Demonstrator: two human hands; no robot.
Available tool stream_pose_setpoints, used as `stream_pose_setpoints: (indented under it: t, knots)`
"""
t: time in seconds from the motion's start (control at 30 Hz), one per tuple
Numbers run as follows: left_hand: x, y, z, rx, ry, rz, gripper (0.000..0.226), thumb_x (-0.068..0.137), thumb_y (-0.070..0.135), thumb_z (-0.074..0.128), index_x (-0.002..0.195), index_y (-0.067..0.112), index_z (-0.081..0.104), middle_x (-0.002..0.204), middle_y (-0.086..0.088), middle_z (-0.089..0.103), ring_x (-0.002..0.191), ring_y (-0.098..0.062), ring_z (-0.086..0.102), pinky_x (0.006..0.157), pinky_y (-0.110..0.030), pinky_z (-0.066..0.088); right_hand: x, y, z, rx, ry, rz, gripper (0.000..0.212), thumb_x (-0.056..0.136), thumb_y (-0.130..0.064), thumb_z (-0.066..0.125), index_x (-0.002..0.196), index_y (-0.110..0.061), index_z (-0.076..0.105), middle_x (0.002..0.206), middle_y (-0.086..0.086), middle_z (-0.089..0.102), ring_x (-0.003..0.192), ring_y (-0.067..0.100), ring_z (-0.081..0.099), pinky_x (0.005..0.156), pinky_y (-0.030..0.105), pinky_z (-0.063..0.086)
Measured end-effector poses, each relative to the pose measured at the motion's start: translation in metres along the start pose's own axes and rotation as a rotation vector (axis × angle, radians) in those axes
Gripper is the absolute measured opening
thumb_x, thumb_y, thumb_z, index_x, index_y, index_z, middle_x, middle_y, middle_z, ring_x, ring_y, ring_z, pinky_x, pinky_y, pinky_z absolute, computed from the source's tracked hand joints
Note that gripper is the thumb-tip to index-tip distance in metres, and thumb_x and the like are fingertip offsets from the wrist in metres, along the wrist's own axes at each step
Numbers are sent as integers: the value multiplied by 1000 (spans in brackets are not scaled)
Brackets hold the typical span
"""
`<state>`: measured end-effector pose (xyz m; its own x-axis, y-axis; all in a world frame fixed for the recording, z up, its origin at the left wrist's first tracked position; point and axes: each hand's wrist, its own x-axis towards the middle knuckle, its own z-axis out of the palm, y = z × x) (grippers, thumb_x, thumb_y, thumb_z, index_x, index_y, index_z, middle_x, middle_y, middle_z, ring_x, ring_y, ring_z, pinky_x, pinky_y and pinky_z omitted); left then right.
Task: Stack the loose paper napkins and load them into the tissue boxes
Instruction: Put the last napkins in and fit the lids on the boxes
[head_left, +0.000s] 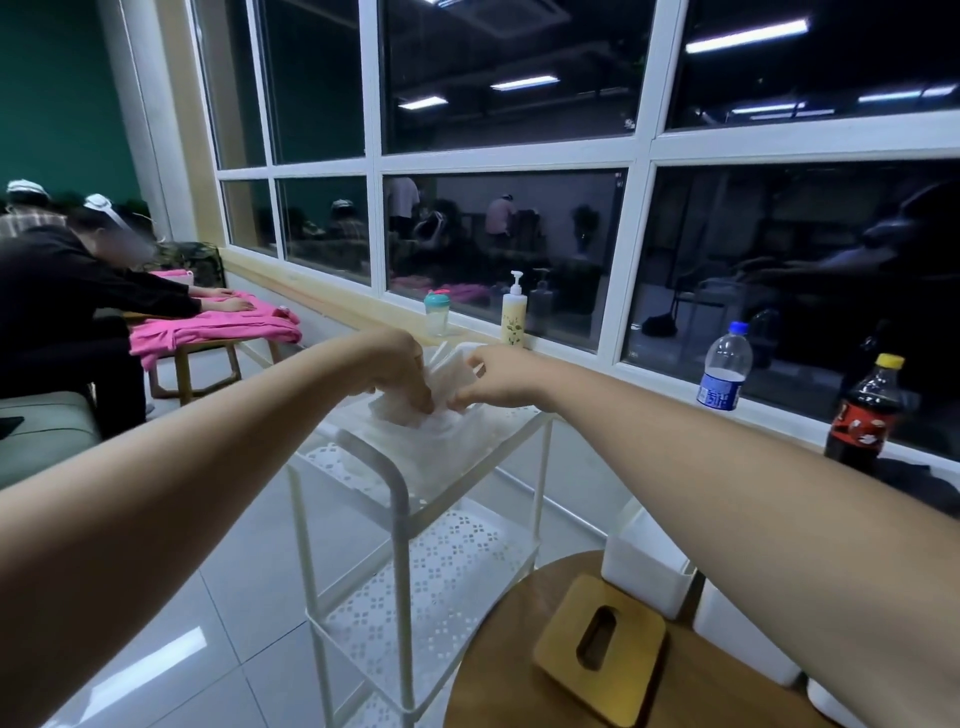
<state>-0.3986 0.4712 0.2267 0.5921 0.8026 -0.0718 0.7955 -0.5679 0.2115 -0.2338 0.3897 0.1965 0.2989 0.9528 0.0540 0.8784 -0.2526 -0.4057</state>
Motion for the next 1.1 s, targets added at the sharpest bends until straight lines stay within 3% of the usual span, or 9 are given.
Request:
stream_pose_setpoints:
  t: [0.1,0.2,0.4,0.5,0.57,0.63,0.7,0.87,1.1]
  knots:
    - [-4,-6,-1,-118,82,14,41,81,38,92,112,19,73,97,-3,71,85,-20,63,63,-30,47,-1,5,-1,131,43,-46,60,78,-48,88,129,-25,66,111,-6,69,104,19,66,90,36,58]
    - [-6,-12,-6,-261,117,37,44,77,34,96,113,24,73,103,-5,76,98,-26,70,84,-38,62,-3,7,-4,275,91,-78,52,87,-40,87,131,-24,67,106,-11,66,99,12,64,78,26,49]
    - [-18,-6,-28,-549,180,132,45,80,20,95,118,25,71,109,-5,79,101,-27,75,96,-46,63,-12,13,-22,584,121,-30,77,80,-57,89,143,-23,60,136,-3,65,126,17,60,96,34,47]
    - [-27,10,-37,-729,238,230,39,80,18,95,114,20,74,105,-5,82,99,-27,78,87,-44,65,-29,22,-40,748,147,-52,63,80,-55,88,128,-18,68,127,-2,72,120,18,65,99,37,47]
    - [-32,27,-35,-850,238,289,36,82,16,94,112,16,75,103,-6,82,99,-29,79,83,-43,66,-45,32,-51,883,128,-100,38,91,-42,82,118,-17,70,114,-2,77,104,17,67,95,33,47]
    - [-35,51,-27,-950,201,346,35,84,12,91,114,12,73,107,-11,81,103,-31,78,89,-45,65,-66,50,-62,1036,132,-118,23,97,-31,76,115,-18,70,108,2,77,100,21,67,94,35,49]
    - [-36,79,-13,-1017,142,380,38,84,13,92,116,9,72,112,-16,79,107,-34,76,98,-48,62,-89,74,-73,1149,176,-100,27,99,-21,74,123,-10,69,111,7,77,100,24,69,92,39,53]
    - [-29,162,39,-1076,-26,409,49,70,29,98,111,15,76,116,-21,78,112,-41,74,108,-58,56,-152,154,-90,1048,398,78,33,96,-5,75,127,-11,64,95,7,78,74,21,72,65,32,58]
    - [-31,305,149,-995,-249,439,12,103,15,69,111,6,72,106,-14,78,94,-27,78,75,-34,67,-248,281,-93,863,465,361,19,96,-3,71,114,-7,72,90,8,76,70,19,69,59,30,57]
